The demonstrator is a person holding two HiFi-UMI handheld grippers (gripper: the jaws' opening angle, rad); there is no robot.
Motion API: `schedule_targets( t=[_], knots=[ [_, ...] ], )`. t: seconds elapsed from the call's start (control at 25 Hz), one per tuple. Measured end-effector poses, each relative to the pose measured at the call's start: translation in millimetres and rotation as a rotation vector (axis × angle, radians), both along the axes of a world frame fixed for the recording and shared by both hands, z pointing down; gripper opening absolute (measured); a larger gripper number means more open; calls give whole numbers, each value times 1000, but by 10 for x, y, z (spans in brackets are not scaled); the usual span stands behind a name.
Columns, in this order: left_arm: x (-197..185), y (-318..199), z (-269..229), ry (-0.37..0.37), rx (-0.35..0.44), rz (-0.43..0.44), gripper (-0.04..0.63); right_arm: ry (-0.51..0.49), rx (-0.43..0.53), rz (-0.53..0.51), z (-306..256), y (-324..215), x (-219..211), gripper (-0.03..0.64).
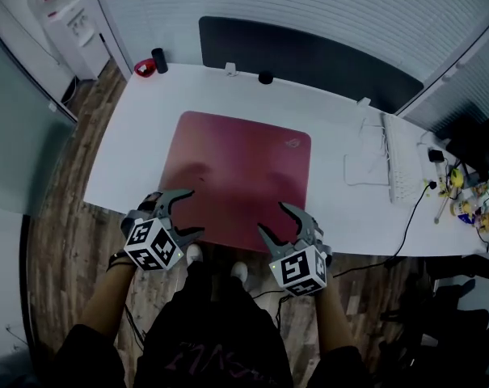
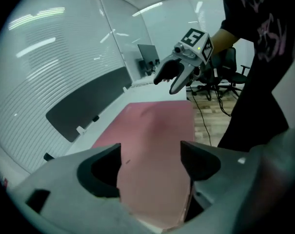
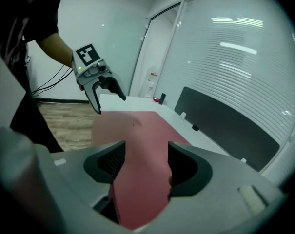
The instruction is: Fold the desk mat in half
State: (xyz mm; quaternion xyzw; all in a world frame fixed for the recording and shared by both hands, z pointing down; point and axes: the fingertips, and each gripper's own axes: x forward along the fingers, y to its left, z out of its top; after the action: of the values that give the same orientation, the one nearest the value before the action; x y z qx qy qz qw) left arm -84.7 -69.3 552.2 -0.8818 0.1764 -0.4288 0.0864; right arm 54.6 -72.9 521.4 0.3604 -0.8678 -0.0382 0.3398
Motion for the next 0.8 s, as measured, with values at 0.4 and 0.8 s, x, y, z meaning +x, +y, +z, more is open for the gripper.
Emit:
schedule_targets(
  t=[0.4,0.8],
  knots=[
    [-132,416,915,-174,-21,15,440,119,-140,-103,971,603,-209,374],
    [-68,336,1296,-264,115,59,305,314,-11,-147,1391,592,-268,322]
  ],
)
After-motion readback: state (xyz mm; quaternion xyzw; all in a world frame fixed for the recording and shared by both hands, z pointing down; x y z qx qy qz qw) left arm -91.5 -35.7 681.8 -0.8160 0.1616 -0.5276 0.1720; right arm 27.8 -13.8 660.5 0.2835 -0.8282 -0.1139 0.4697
